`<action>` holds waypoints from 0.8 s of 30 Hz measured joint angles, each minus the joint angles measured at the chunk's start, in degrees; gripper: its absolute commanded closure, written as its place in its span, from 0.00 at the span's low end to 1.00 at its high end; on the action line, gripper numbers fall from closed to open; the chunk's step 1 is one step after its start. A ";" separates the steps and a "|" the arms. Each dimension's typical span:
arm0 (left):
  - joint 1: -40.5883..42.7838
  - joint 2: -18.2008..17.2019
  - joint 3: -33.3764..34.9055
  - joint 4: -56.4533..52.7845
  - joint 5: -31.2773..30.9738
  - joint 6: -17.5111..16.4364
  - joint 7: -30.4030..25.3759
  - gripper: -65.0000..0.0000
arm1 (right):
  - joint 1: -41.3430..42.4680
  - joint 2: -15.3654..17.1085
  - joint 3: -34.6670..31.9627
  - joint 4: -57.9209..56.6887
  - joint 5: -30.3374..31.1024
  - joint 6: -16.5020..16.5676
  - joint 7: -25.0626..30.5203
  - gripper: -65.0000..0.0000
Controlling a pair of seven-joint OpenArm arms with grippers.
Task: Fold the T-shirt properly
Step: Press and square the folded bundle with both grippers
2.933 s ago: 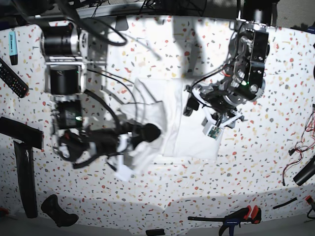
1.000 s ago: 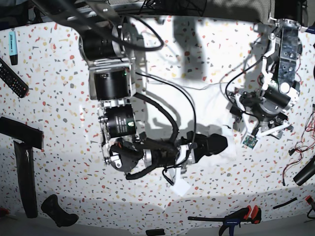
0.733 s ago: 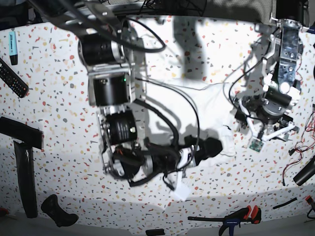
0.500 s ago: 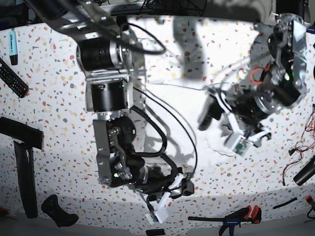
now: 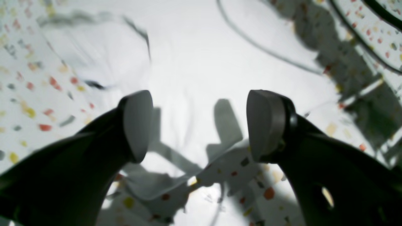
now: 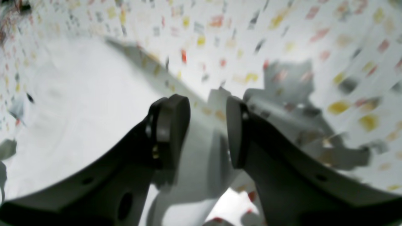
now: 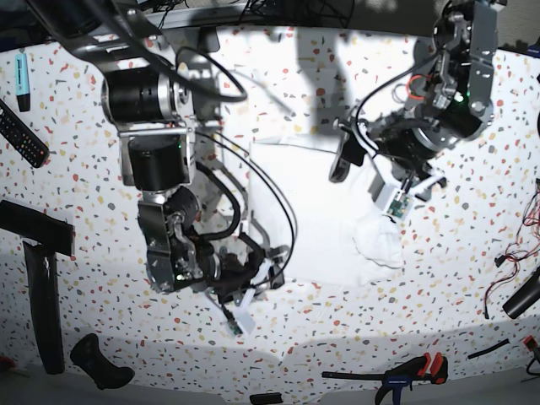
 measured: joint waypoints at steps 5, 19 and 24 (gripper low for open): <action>0.02 0.20 0.02 -9.70 7.15 -0.15 -3.52 0.31 | -1.66 0.33 -0.02 -0.68 0.66 0.00 -1.09 0.63; -5.57 0.11 -0.13 -17.40 16.94 -1.68 -5.60 0.31 | -17.03 5.92 -1.18 12.79 22.18 0.07 -15.04 0.64; -7.28 -0.02 -0.13 -17.44 16.79 -3.23 -5.40 0.31 | -27.65 9.51 -2.82 27.19 26.67 0.17 -18.73 0.64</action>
